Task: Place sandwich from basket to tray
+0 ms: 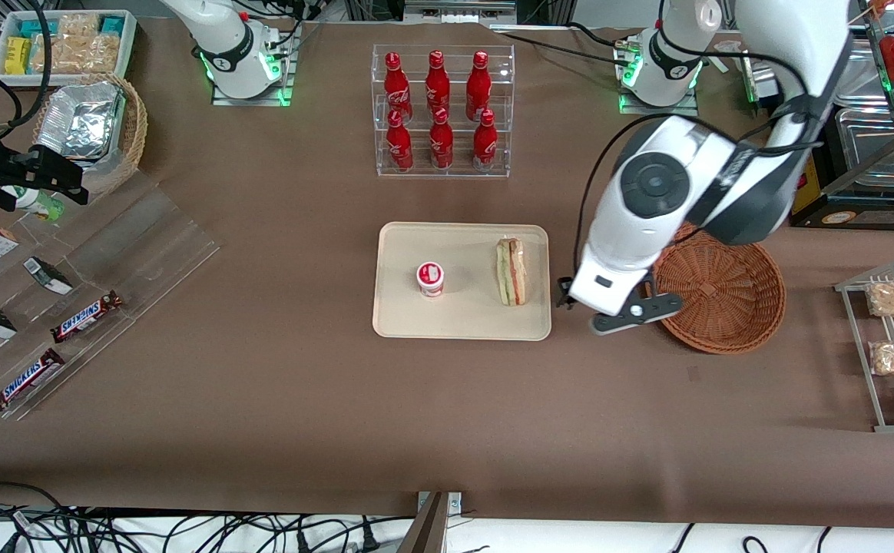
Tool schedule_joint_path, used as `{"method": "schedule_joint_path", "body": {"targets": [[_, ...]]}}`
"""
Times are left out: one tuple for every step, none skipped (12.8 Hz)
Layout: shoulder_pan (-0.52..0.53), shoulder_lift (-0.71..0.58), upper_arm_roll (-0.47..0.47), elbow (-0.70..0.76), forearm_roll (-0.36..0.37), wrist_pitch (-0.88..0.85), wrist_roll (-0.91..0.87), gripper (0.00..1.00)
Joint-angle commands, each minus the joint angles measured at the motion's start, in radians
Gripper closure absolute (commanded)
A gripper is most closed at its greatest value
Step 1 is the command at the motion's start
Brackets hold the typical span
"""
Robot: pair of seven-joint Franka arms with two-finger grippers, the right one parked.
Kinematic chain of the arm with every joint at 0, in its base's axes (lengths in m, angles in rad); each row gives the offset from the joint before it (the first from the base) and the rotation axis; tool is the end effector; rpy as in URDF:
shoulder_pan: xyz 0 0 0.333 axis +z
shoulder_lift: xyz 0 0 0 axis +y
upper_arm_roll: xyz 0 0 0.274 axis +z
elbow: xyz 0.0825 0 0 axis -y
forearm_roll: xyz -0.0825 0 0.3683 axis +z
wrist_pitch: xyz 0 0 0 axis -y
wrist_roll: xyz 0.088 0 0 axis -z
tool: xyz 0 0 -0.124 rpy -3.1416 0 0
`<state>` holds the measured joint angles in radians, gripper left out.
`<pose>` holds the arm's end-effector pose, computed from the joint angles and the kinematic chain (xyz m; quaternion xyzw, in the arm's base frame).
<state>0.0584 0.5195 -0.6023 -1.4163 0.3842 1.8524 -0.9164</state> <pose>0.6081 -0.2557 0.3904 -0.9855 -0.1642 -0.0312 0.0286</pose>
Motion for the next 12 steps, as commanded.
{"method": "schedule_joint_path", "body": {"targets": [[0.05, -0.055, -0.011, 0.011, -0.034, -0.073, 0.011, 0.0], [0.07, -0.065, -0.011, 0.011, -0.053, -0.081, 0.016, 0.0], [0.083, -0.07, -0.013, 0.011, -0.06, -0.084, 0.039, 0.0], [0.087, -0.09, -0.008, 0.011, -0.071, -0.088, 0.057, 0.0], [0.107, -0.096, -0.007, 0.01, -0.096, -0.094, 0.085, 0.0], [0.112, -0.113, 0.001, 0.011, -0.113, -0.111, 0.134, 0.0], [0.107, -0.137, 0.022, 0.004, -0.128, -0.134, 0.19, 0.0], [0.088, -0.174, 0.083, -0.004, -0.169, -0.146, 0.249, 0.0], [0.06, -0.209, 0.148, -0.01, -0.224, -0.15, 0.311, 0.0], [0.048, -0.243, 0.204, -0.018, -0.269, -0.162, 0.383, 0.0], [0.038, -0.271, 0.241, -0.021, -0.292, -0.195, 0.449, 0.0], [0.038, -0.289, 0.274, -0.021, -0.303, -0.226, 0.515, 0.0]]}}
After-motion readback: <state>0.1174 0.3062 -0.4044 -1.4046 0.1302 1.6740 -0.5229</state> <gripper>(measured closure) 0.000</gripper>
